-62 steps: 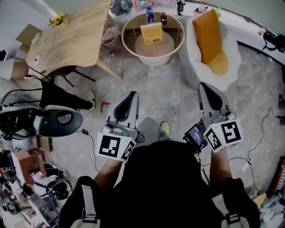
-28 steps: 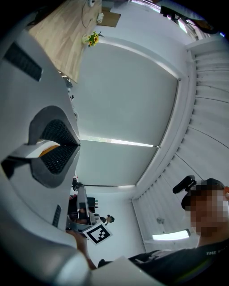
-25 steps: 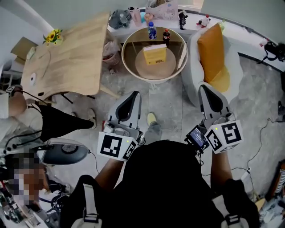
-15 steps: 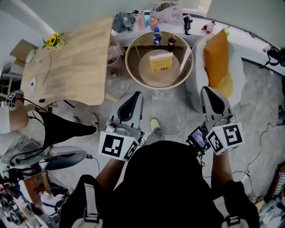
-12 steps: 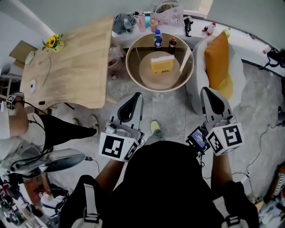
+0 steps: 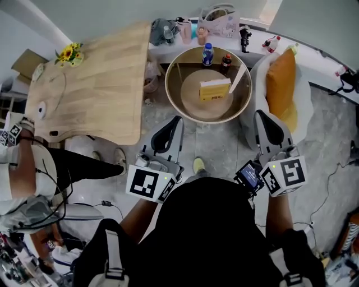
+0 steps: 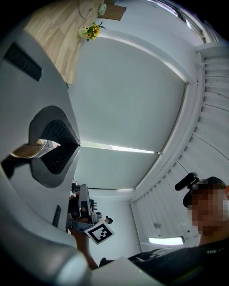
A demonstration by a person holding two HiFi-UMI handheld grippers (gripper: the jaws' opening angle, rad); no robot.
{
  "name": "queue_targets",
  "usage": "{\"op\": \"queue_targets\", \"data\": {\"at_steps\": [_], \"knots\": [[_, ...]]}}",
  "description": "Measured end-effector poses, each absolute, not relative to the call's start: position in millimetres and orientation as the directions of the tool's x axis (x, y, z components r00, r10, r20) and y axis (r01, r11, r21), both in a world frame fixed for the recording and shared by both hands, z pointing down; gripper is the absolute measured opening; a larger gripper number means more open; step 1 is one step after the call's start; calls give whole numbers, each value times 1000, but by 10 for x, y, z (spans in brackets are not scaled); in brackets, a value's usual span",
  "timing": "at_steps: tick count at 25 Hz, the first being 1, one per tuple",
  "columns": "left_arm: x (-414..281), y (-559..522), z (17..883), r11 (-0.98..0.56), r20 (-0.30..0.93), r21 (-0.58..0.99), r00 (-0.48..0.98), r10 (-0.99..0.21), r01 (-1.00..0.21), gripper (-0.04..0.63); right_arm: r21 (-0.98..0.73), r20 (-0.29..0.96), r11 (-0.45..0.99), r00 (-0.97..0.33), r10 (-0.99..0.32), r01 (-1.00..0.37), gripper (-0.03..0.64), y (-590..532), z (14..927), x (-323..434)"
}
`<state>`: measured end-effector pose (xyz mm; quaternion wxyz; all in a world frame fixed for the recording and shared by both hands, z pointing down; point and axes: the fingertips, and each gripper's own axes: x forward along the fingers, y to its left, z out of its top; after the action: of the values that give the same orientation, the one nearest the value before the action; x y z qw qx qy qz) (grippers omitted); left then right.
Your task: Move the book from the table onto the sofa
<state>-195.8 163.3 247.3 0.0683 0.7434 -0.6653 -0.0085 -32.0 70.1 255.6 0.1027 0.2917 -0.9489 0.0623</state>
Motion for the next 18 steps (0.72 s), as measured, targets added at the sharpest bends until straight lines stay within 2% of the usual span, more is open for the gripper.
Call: {"op": "queue_targets", "data": {"at_steps": [18], "knots": [[-2159,1557,2529,-110,52,129,118,-992,-985,6,-5,220,817,-797,-562,-577,9,576,2500,-485]]}}
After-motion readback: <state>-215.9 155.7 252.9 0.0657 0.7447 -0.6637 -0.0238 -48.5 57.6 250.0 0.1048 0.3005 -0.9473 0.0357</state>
